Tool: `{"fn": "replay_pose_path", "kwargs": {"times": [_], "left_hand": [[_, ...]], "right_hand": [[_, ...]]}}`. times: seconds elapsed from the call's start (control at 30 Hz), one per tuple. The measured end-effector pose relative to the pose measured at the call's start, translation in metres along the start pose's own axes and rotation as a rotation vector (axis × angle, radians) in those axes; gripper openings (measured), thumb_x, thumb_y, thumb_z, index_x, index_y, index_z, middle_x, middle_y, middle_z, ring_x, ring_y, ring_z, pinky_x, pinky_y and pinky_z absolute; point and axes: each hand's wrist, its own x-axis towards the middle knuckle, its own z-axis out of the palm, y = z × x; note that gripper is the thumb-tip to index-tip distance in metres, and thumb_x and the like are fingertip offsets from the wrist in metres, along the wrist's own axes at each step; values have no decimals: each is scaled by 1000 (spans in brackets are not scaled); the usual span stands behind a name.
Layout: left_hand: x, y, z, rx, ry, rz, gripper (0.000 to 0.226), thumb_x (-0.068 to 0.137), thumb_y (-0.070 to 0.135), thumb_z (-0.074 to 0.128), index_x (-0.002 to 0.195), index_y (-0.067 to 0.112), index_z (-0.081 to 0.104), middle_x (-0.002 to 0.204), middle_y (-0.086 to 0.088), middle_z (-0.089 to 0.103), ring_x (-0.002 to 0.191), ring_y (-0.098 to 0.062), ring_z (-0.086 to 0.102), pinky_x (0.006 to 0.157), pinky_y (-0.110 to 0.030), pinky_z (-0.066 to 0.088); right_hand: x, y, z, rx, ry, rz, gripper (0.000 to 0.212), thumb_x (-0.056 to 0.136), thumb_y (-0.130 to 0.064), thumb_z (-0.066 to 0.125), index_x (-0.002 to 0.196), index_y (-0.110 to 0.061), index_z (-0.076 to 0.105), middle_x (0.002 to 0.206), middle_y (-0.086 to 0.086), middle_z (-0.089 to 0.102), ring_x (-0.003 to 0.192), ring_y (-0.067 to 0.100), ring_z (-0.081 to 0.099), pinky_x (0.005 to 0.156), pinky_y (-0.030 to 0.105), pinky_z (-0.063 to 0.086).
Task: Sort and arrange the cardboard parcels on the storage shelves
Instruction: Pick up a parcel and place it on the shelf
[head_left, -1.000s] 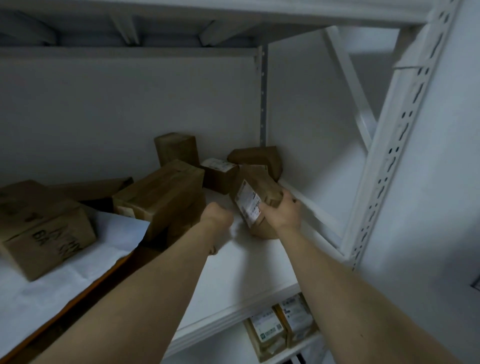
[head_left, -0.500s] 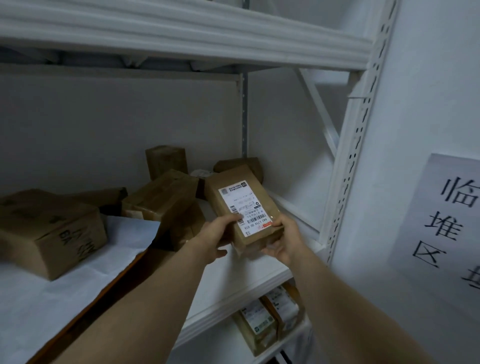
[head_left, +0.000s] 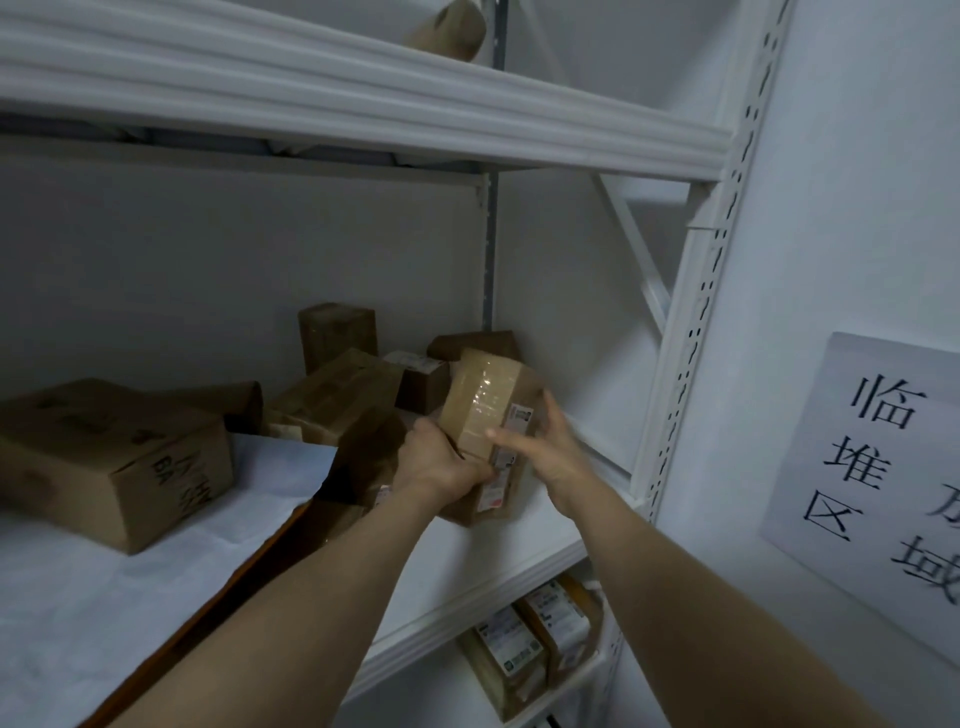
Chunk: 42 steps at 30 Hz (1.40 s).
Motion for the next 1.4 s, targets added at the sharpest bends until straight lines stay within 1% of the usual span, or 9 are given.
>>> {"fn": "replay_pose_path", "kwargs": {"times": [0.1,0.2,0.4,0.57,0.77,0.9,1.03,1.23,1.4], "left_hand": [[-5,-1,2,32,30,70,92,57,27,88,129,13,32,124,-5,50,114,-25,54,90,-38,52],[-9,-6,5,72,11,76,92,61,27,87,128,14,26,124,-5,46,112,-27,54,86,-38,51],[-11,-14,7,47,-5,44,91,66,21,83,130,11,19,129,-8,42,117,-29,49,88,-37,46],[-10,-16,11,60,-1,58,101,64,20,85,136,14,14,136,-10,35,125,-29,42,97,-39,45],[-12,-9,2,81,37,35,131,57,33,89,150,18,-2,152,-12,15,141,-33,19,114,-48,26],[-6,-10,-2,-225,-15,27,148,45,32,94,151,23,-9,156,-3,9,144,-30,14,114,-49,26],[-7,-8,2,-215,11,162,114,54,31,91,145,13,25,134,2,43,125,-15,44,97,-25,38],[-7,0,-4,-308,11,200,106,61,5,86,142,15,18,135,-6,38,117,-15,40,99,-30,42],[-11,7,-2,-64,52,269,98,59,18,87,140,23,34,133,-1,37,125,-21,36,101,-37,43]], "right_hand": [[0,-3,5,34,3,-10,140,42,-33,96,149,-49,7,144,-5,47,130,20,46,104,53,43],[-2,-5,5,52,-8,-40,146,48,-22,95,146,-54,-8,154,-3,32,138,20,36,108,55,37],[-8,-9,12,-20,6,-152,116,51,-9,94,138,-47,27,142,-4,38,130,16,38,105,53,42],[-11,-12,13,-78,72,-201,105,51,-8,93,131,-40,33,133,-6,36,124,13,37,106,44,42],[-10,-8,0,261,256,143,101,60,-24,90,137,-38,28,132,4,48,111,25,52,86,50,55],[-13,-3,-20,536,186,440,75,67,-53,78,126,-18,51,116,13,62,105,31,57,76,44,52],[-15,-2,-29,613,102,526,68,73,-69,63,114,-14,61,110,15,65,104,31,58,90,43,48],[-19,2,-40,681,37,576,80,75,-77,53,119,-12,62,115,19,66,106,35,60,87,45,52],[-15,4,-40,695,82,587,84,79,-79,44,132,-14,52,123,21,59,108,42,57,85,58,51]]}}
